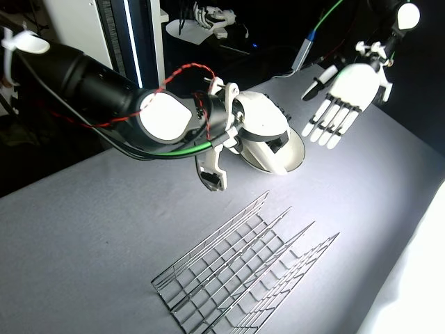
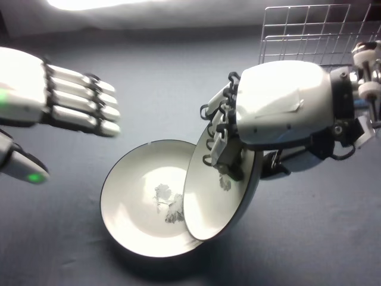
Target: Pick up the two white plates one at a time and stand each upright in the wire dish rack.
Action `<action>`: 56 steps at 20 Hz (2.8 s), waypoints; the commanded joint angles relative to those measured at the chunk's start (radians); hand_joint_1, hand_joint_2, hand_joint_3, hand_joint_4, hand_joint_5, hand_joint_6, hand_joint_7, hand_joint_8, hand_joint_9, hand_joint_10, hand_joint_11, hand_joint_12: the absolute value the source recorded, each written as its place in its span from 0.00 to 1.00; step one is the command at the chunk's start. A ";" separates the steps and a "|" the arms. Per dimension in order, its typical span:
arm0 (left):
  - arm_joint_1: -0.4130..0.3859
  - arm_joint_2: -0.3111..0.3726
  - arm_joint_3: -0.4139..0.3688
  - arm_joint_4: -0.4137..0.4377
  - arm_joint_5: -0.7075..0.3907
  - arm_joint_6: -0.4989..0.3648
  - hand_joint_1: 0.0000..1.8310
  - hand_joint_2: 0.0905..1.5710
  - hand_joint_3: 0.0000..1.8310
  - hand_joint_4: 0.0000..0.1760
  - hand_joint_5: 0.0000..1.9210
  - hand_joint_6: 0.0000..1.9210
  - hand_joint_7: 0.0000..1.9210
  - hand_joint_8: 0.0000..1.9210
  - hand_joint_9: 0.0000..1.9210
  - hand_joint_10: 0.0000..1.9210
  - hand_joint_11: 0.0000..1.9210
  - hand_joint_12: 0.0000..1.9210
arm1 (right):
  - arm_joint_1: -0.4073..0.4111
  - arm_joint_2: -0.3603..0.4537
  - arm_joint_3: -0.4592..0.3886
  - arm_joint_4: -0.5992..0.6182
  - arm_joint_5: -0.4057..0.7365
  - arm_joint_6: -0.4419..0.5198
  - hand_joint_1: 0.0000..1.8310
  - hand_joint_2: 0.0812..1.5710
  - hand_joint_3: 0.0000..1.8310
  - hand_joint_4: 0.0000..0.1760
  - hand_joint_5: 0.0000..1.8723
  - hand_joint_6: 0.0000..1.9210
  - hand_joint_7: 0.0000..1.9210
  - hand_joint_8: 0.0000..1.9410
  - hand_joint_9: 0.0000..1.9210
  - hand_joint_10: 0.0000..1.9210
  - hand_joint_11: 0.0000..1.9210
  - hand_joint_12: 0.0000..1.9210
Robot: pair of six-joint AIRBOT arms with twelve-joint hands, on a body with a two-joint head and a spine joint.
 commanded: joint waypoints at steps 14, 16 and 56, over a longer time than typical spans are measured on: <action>-0.159 0.102 0.019 0.044 0.005 -0.116 0.00 0.80 0.00 0.00 0.05 0.01 0.03 0.01 0.01 0.00 0.01 0.00 | 0.147 0.072 -0.085 0.217 0.056 0.005 0.76 0.67 0.00 0.00 0.54 0.49 0.60 0.34 0.49 0.56 0.34 0.57; -0.168 0.095 0.037 0.043 0.005 -0.122 0.00 0.80 0.00 0.00 0.04 0.01 0.02 0.00 0.00 0.00 0.00 0.00 | 0.163 0.085 -0.101 0.275 0.040 0.008 0.76 0.67 0.00 0.00 0.54 0.49 0.61 0.34 0.49 0.56 0.34 0.58; 0.021 0.037 -0.112 -0.036 0.003 -0.030 0.00 0.81 0.00 0.00 0.05 0.00 0.03 0.00 0.01 0.00 0.00 0.00 | 0.125 0.189 -0.017 1.173 -0.037 0.012 0.75 0.68 0.00 0.00 0.51 0.54 0.57 0.37 0.47 0.60 0.32 0.61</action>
